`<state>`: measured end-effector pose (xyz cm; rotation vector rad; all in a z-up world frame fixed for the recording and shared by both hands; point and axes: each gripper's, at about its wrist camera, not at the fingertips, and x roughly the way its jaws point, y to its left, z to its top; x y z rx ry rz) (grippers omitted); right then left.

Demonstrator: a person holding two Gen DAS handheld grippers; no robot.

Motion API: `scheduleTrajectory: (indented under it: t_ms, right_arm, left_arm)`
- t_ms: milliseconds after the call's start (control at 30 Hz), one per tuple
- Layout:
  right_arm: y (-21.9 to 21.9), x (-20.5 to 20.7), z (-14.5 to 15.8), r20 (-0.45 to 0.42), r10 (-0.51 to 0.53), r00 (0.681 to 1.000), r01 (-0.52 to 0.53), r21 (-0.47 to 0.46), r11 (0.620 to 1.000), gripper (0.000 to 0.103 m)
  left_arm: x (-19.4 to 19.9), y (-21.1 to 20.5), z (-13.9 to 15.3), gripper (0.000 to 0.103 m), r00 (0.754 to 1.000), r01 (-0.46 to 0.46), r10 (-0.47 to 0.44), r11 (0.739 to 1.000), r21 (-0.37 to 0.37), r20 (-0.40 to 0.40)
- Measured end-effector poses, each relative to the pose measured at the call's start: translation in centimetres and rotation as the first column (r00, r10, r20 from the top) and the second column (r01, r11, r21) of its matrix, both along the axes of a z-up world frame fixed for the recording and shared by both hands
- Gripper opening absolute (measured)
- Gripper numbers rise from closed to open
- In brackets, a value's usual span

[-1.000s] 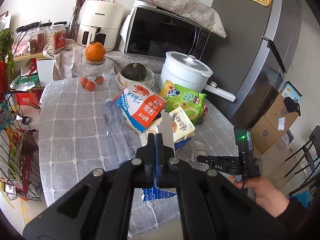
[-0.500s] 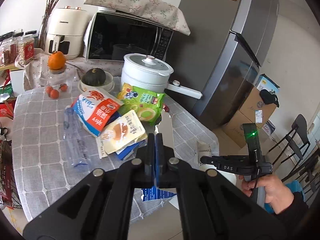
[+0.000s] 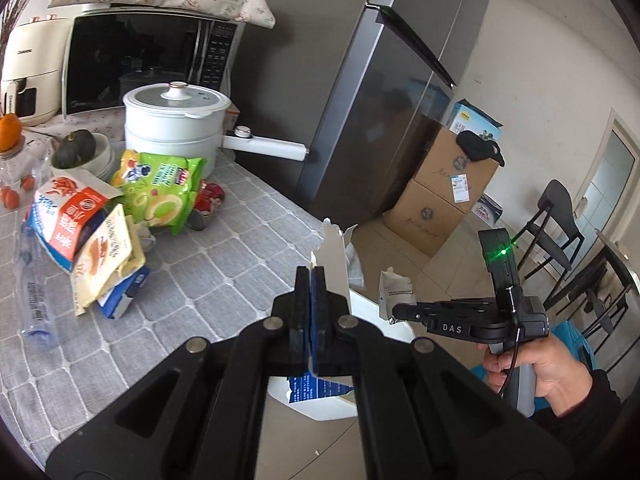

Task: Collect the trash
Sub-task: 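Carry both items over the white bin and open both tools to drop them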

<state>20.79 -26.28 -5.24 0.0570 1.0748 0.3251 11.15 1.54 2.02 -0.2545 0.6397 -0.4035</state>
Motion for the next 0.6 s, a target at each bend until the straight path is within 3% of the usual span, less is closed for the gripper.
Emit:
scheduleTrajectory:
  t_ms: [267,600]
  right_arm:
    - [-6.7,-0.9,-1.5,-0.038,-0.100,0.994,0.099,-0.018,0.995,0.013]
    - [-10.4,-1.2,-3.5,-0.085,-0.146,0.986,0.143,-0.045,0.989,0.013]
  left_arm:
    - [2.3,-6.4,-3.3,0.001,0.992,0.105,-0.106,0.994,-0.012,-0.062]
    - [4.4,-11.8,-8.1,0.001,0.987,0.141,-0.129,0.982,0.127,-0.097]
